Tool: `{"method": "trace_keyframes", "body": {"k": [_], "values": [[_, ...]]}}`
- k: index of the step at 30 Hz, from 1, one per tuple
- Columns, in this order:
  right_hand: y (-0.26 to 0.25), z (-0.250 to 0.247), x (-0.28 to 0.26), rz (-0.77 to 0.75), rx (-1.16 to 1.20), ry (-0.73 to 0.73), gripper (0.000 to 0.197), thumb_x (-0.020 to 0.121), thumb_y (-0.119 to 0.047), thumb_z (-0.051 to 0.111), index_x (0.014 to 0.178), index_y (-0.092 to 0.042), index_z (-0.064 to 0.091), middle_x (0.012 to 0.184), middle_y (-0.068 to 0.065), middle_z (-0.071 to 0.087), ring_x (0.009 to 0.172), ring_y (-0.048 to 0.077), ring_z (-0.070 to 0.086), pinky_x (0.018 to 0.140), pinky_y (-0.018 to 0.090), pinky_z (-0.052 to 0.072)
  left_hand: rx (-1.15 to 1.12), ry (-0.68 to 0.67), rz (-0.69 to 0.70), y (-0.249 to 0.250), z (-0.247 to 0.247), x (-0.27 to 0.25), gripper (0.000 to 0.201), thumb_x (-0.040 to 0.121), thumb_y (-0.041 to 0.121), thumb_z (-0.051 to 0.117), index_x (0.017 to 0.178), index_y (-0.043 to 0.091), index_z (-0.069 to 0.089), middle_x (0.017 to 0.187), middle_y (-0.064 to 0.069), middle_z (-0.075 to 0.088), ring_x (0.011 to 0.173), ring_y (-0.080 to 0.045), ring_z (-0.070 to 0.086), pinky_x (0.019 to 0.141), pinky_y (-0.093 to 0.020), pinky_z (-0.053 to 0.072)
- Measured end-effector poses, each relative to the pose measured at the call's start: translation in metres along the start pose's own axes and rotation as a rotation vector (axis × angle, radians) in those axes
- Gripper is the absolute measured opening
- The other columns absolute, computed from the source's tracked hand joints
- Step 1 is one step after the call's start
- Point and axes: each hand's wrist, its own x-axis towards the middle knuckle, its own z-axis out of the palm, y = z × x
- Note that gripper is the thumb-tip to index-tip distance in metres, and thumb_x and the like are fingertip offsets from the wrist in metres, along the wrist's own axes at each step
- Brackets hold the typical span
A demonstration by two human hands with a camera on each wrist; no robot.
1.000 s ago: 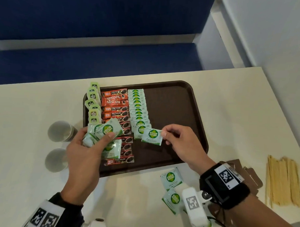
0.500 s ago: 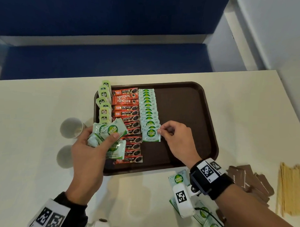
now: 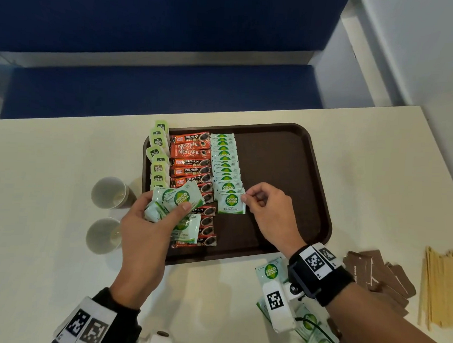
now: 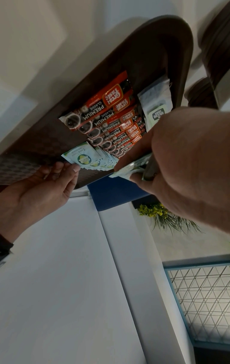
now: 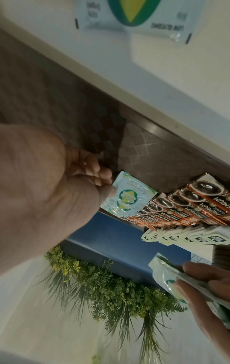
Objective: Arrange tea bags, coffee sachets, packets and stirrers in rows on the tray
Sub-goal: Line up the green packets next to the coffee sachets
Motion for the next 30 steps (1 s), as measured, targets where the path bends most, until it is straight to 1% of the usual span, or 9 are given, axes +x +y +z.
{"method": "trace_keyframes", "body": {"k": [3,10,15,18,20,23,25,28,30], "values": [[0.002,-0.001,0.0,0.009,0.005,0.002,0.01,0.095,-0.028,0.081,0.089,-0.024,0.075,0.078,-0.005,0.071,0.073,0.011,0.066,0.06,0.017,0.051,0.008,-0.009,-0.01,-0.002,0.003,0.001,0.041,0.084,0.005,0.086,0.12,0.02,0.071,0.109,-0.002,0.084,0.096,-0.027,0.083,0.079,-0.05,0.069],[0.002,0.0,0.0,0.019,0.027,0.015,0.012,0.095,-0.029,0.082,0.087,-0.025,0.074,0.076,-0.003,0.072,0.071,0.015,0.069,0.064,0.024,0.055,0.021,-0.047,-0.04,-0.009,0.018,0.01,0.042,0.083,0.001,0.088,0.12,0.014,0.072,0.107,-0.005,0.084,0.097,-0.027,0.083,0.084,-0.048,0.067],[0.001,-0.001,-0.003,0.039,0.066,0.015,0.013,0.094,-0.027,0.082,0.088,-0.023,0.071,0.076,0.0,0.073,0.067,0.013,0.071,0.059,0.019,0.055,0.019,-0.052,-0.042,-0.011,0.025,0.012,0.044,0.083,0.002,0.089,0.122,0.016,0.073,0.109,-0.003,0.084,0.099,-0.025,0.082,0.089,-0.049,0.065],[0.001,-0.001,-0.004,0.055,0.082,0.005,0.014,0.095,-0.027,0.082,0.09,-0.023,0.07,0.077,-0.001,0.073,0.068,0.012,0.073,0.058,0.025,0.061,0.014,-0.053,-0.05,-0.013,0.025,0.012,0.045,0.083,0.002,0.088,0.123,0.015,0.072,0.11,-0.004,0.084,0.1,-0.027,0.082,0.092,-0.051,0.064],[0.001,-0.001,-0.006,0.061,0.108,-0.002,0.014,0.095,-0.027,0.082,0.091,-0.022,0.07,0.08,0.001,0.074,0.071,0.015,0.074,0.055,0.027,0.062,0.012,-0.053,-0.054,-0.014,0.025,0.012,0.045,0.083,0.001,0.088,0.122,0.016,0.073,0.11,-0.004,0.084,0.101,-0.026,0.082,0.093,-0.051,0.064],[0.001,-0.002,-0.006,0.071,0.144,-0.004,0.014,0.095,-0.026,0.082,0.092,-0.019,0.069,0.082,0.006,0.074,0.074,0.021,0.075,0.053,0.022,0.059,0.007,-0.051,-0.061,-0.014,0.024,0.011,0.046,0.083,0.001,0.088,0.122,0.018,0.072,0.11,-0.002,0.084,0.1,-0.025,0.082,0.092,-0.049,0.064],[0.001,-0.003,-0.007,0.072,0.147,0.011,0.015,0.095,-0.027,0.082,0.092,-0.02,0.069,0.083,0.005,0.074,0.074,0.02,0.074,0.055,0.022,0.06,0.001,-0.057,-0.064,-0.015,0.024,0.011,0.046,0.083,0.002,0.088,0.123,0.018,0.072,0.11,-0.002,0.084,0.1,-0.025,0.082,0.09,-0.048,0.064],[-0.005,-0.009,-0.011,0.012,0.112,0.105,0.014,0.095,-0.031,0.081,0.093,-0.022,0.07,0.083,-0.003,0.072,0.077,0.01,0.068,0.065,0.019,0.057,-0.016,-0.071,-0.074,-0.014,0.025,0.01,0.046,0.083,0.0,0.087,0.123,0.016,0.072,0.11,-0.004,0.084,0.102,-0.026,0.082,0.088,-0.046,0.065],[-0.017,-0.014,-0.015,-0.031,0.204,0.058,0.014,0.095,-0.036,0.08,0.098,-0.025,0.072,0.087,-0.005,0.073,0.081,0.011,0.068,0.07,0.025,0.058,-0.014,-0.1,-0.08,-0.013,0.027,0.011,0.047,0.081,-0.001,0.088,0.123,0.014,0.072,0.111,-0.005,0.084,0.103,-0.026,0.082,0.088,-0.045,0.065]]}}
